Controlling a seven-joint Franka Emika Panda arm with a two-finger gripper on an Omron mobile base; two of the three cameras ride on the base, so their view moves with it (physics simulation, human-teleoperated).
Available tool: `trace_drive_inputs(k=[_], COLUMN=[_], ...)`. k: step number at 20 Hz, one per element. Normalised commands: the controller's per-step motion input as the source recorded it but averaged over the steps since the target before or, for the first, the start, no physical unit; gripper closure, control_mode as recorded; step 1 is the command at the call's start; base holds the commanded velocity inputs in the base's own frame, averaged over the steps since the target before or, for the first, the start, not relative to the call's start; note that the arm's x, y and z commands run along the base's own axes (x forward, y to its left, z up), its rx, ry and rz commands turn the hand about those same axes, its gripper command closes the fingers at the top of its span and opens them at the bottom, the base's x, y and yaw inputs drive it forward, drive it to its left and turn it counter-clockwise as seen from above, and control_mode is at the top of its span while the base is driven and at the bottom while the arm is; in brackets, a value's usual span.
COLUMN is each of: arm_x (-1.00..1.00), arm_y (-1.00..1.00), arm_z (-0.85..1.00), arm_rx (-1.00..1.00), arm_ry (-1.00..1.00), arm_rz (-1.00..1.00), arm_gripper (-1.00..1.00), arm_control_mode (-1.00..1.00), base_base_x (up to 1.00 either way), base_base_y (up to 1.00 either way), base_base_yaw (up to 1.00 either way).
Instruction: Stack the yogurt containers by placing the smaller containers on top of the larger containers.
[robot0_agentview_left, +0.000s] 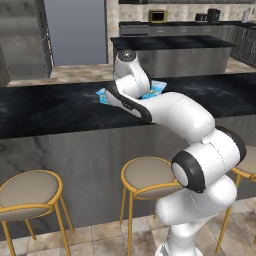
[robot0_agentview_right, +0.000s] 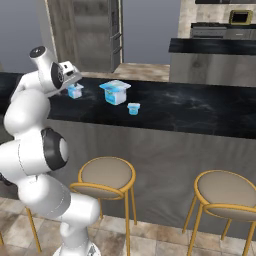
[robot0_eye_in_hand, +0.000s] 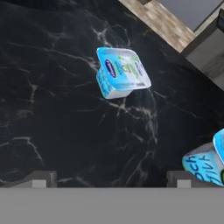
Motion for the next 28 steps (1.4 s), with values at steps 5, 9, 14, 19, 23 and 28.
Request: trace_drive_inputs(k=[5,9,14,19,23,28], arm_x=[0.21,0.19,0.18,0.16,0.09,0.1], arm_y=[0.17,0.15,0.04,0.0,0.01,0.06], arm_z=[0.0,0.0,-0.08,-0.21,-0.17,0.0], arm_rx=[0.0,0.0,-0.01,-0.06,-0.03,0.0], arm_ry=[0.0,0.0,0.0,-0.01,0.0,0.0], arm_rz=[0.0,0.0,0.0,0.0,0.0,0.0], arm_gripper=[-1.0,-1.0,-1.0,-1.0,-1.0,-1.0], arm_control_mode=[-1.0,-1.0,-1.0,-1.0,-1.0,-1.0], base_base_x=[0.0,0.0,0.0,0.0,0.0,0.0], base_base_y=[0.0,0.0,0.0,0.0,0.0,0.0], base_base_yaw=[0.0,0.0,0.0,0.0,0.0,0.0])
